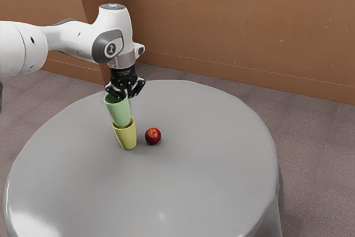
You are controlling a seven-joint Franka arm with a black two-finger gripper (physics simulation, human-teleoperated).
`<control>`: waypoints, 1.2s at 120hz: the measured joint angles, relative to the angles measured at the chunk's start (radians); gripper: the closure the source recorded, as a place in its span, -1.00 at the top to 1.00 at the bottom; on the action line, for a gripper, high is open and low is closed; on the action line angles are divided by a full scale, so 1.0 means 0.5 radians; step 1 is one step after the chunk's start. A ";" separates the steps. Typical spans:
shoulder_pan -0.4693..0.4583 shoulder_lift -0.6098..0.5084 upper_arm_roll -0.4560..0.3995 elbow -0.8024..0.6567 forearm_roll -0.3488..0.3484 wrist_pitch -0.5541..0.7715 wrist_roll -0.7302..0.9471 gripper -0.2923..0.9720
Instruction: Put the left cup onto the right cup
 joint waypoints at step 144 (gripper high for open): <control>-0.004 -0.405 -0.045 0.008 -0.027 -0.197 0.102 0.52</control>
